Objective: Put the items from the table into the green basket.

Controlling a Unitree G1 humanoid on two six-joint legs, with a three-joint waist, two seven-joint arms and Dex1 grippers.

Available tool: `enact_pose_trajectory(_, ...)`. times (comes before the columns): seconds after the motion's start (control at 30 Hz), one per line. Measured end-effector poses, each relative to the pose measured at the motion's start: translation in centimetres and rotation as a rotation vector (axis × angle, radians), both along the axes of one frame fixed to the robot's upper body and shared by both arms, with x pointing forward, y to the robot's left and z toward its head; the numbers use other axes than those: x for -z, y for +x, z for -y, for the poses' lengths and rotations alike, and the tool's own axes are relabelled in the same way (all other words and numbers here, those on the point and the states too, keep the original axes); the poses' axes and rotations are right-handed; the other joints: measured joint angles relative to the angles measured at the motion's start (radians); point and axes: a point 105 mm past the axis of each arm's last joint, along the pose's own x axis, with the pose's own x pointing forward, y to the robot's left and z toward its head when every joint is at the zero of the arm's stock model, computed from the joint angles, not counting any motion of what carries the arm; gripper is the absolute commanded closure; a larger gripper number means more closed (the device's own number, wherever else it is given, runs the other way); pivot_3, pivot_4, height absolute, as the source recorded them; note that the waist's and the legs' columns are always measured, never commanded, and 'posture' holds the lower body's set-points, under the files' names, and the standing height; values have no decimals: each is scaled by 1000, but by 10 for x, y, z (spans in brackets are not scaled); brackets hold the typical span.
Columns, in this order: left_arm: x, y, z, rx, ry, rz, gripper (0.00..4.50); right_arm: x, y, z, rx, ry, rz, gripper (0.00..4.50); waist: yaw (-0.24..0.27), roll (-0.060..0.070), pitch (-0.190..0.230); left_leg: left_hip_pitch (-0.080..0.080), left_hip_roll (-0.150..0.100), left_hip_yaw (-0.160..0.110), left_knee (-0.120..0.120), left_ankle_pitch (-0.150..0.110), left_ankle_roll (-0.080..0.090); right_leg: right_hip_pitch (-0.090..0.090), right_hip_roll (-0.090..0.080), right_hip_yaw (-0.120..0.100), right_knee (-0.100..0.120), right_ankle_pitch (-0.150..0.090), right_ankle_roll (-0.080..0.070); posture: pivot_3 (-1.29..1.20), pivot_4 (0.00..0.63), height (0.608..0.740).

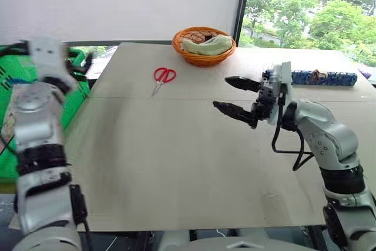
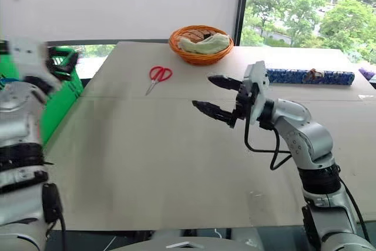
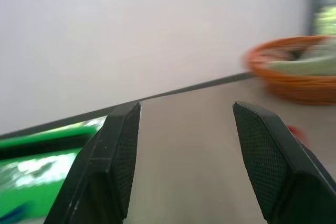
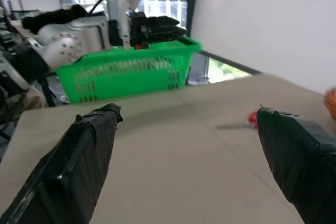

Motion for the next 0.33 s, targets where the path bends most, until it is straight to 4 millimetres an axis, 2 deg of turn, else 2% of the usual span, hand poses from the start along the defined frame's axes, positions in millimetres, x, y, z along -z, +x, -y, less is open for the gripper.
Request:
enact_pose_trajectory(0.03, 17, -3, 16, 49, -21, -49, 1603, 12, 0, 11, 39, -25, -28, 0, -5, 2, 1, 1, 0, 0, 0, 0, 0, 1, 0, 0, -1, 0, 0, -121, 0, 740)
enact_pose_trajectory(0.07, 48, -12, 39, 118, -63, -143, 1603, 36, 1, 30, 112, -86, -78, 0, -12, 4, 1, 3, 1, 1, 0, 0, 0, 2, 1, 1, 0, 0, 0, -144, 0, 740)
enact_pose_trajectory(0.1, 67, -20, 51, 151, -64, -204, 1603, 49, 1, 41, 156, -124, -100, 0, -21, 5, 2, 3, 2, 1, 0, 0, 1, 2, 2, 2, 2, 0, 0, -146, 0, 740)
enact_pose_trajectory(0.13, 73, -23, 54, 160, -61, -222, 1603, 53, 1, 45, 168, -134, -105, 0, -28, 6, 2, 4, 3, 1, 0, 1, 1, 2, 3, 2, 2, 0, 0, -146, 0, 740)
enact_pose_trajectory(0.2, 113, -45, 76, 218, -54, -353, 1603, 80, -1, 72, 291, -216, -129, 0, -38, 11, 2, 5, 4, 1, 0, 3, 4, 3, 5, 2, 3, 0, -1, -159, 0, 740)
enact_pose_trajectory(0.27, 135, -61, 85, 239, -64, -423, 1603, 102, 0, 92, 397, -281, -149, 0, -40, 16, 3, 7, 5, 1, 0, 3, 3, 3, 5, 2, 4, -1, -1, -159, 0, 740)
enact_pose_trajectory(0.33, 145, -72, 86, 241, -60, -460, 1603, 117, -1, 106, 472, -331, -158, 0, -37, 19, 3, 8, 4, 1, 0, 3, 3, 4, 4, 2, 5, -1, -2, -182, 0, 740)
